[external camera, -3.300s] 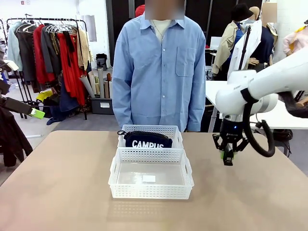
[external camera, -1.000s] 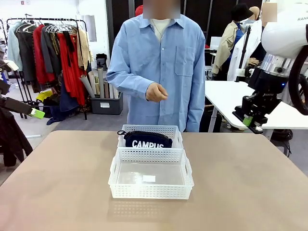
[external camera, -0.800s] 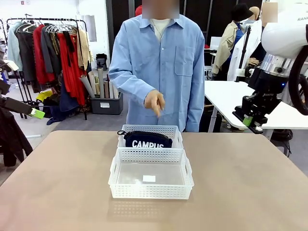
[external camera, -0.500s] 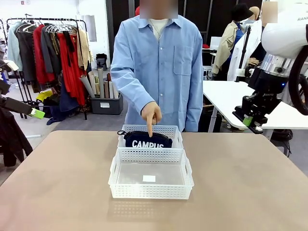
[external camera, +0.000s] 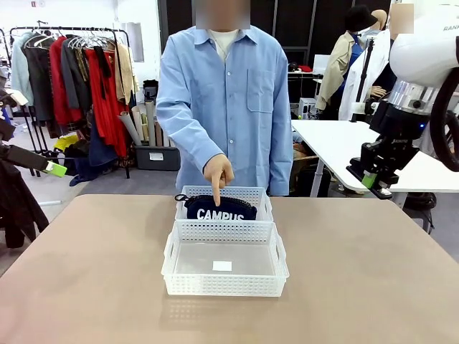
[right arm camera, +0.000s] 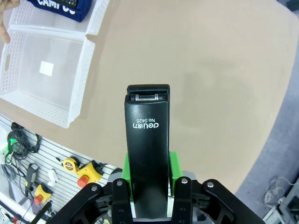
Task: Distribute items into two baskets.
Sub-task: Place the picked Stapler into the Organizing basket as instructed by the person.
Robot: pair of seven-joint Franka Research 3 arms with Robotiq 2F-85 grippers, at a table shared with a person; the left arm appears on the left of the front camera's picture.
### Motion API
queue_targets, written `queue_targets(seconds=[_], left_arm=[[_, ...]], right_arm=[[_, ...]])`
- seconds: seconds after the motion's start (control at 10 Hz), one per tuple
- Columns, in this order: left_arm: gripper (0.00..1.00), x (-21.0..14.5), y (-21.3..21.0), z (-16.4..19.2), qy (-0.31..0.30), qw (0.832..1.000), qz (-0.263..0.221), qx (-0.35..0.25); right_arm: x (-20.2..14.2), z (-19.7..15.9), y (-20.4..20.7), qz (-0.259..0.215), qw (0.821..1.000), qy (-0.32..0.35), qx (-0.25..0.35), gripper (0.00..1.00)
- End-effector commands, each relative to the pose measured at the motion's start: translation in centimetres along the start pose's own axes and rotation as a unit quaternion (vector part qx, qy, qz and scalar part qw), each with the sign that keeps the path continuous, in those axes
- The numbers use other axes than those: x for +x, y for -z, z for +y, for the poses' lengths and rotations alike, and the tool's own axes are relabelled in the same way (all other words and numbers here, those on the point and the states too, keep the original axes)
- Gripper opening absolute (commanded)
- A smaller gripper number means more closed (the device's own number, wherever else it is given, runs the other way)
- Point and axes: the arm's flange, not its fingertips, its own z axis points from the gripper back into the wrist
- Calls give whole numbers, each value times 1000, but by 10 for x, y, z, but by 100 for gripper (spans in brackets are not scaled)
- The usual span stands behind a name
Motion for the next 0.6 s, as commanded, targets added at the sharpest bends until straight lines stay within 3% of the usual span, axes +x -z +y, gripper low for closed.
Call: queue_targets(seconds=[0.0,0.5], left_arm=[[100,1,-2,0,-4,1000,-1,-3],[100,1,-2,0,-4,1000,-1,-3]], right_arm=[[0,0,1,-8,1000,7,-10,0],[3,9,2,7,1000,-5,-4,0]])
